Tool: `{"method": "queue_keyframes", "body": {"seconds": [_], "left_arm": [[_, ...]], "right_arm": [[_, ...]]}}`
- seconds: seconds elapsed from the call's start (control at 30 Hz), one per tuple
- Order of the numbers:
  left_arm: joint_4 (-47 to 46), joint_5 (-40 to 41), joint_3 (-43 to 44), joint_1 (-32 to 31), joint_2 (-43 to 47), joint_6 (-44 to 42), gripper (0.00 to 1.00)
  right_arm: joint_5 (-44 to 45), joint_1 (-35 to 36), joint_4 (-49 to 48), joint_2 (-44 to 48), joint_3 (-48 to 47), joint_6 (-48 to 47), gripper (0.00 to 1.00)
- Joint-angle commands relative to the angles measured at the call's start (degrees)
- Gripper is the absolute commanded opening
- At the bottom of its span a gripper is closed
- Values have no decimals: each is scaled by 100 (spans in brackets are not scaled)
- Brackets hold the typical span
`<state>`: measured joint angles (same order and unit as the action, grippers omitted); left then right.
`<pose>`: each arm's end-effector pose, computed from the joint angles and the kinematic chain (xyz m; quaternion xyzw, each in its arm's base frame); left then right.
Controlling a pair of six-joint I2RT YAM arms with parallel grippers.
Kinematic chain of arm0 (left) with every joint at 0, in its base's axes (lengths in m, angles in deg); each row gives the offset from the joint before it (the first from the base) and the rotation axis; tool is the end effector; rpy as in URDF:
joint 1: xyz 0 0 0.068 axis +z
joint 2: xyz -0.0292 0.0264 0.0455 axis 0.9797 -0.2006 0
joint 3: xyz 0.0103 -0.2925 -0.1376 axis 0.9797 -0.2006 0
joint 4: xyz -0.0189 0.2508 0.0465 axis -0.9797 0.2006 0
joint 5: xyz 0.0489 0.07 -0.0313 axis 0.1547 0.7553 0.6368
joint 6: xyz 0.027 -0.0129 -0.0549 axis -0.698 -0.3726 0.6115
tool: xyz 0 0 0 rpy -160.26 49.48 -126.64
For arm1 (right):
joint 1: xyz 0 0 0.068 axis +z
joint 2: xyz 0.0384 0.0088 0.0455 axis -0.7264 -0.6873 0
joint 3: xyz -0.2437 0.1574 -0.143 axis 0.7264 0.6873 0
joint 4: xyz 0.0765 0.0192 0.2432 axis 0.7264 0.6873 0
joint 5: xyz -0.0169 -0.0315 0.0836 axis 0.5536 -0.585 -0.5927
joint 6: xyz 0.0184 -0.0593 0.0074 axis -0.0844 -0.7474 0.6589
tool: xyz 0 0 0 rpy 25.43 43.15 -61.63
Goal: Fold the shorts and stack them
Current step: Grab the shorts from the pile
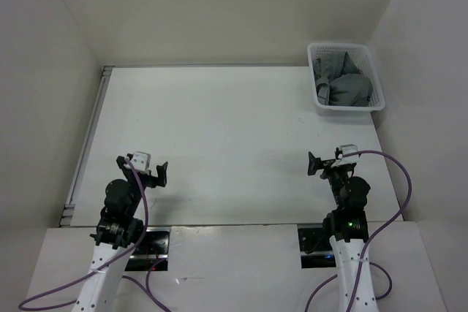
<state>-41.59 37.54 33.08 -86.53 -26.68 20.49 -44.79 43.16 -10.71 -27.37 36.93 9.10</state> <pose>0.0602 -0.0085 0.1862 0.0498 0.7204 -0.0499 0.6900 0.0612 0.0043 0.1868 -0.0651 0.7038 0.0121 0.7074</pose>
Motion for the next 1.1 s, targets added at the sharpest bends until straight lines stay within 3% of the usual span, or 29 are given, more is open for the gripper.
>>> {"method": "queue_keyframes", "body": {"seconds": [0.0,0.1,0.2,0.4,0.57,0.6,0.63,0.67,0.7,0.73,0.77,0.8,0.9,0.97,1.0,1.03,1.07], "left_arm": [[-255,96,-25,36,95,-19,100],[-194,-230,-25,36,95,-19,100],[-343,9,-25,36,95,-19,100],[-378,103,-25,36,95,-19,100],[-879,-282,-87,36,95,-19,100],[-1088,-282,-87,36,95,-19,100],[-1229,118,-87,36,95,-19,100],[-1387,252,-87,36,95,-19,100],[-1641,193,-26,36,95,-19,100],[-1713,-478,44,36,43,-19,100],[-1836,-484,45,36,42,-19,100],[-2246,-310,45,36,42,-19,100],[-1972,-45,535,-16,-220,-19,100],[-1733,-97,1157,-16,-799,-19,100],[-1653,-98,1396,-16,-1097,-19,100],[-1592,-98,1660,-16,-1892,-19,100],[-1426,-19,1958,-16,-2370,-19,100]], "right_arm": [[108,-27,-411,47,6,43,99],[55,-27,-463,47,59,-53,99],[-478,-27,-542,47,182,-841,99],[-955,-27,-973,47,182,-1276,99],[-2008,-27,-1025,47,182,-1977,99],[-2280,-27,-843,47,182,-2370,100],[-3187,-27,-293,47,-53,-5115,100],[-3362,-27,243,47,-151,-6074,100],[-3364,-27,188,47,-230,-6083,100],[-3233,-27,-318,47,-379,-5500,100],[-2692,-27,-784,-5,-442,-4137,100],[-2487,43,-1015,-75,-529,-4036,100],[-2204,105,-728,-504,-1240,-4194,100],[-2203,157,-132,-1110,-2214,-3976,100],[-2099,157,88,-1531,-2635,-3765,100],[-1959,157,569,-2597,-3544,-3537,100],[-1540,157,835,-3164,-4032,-2891,100]]}}
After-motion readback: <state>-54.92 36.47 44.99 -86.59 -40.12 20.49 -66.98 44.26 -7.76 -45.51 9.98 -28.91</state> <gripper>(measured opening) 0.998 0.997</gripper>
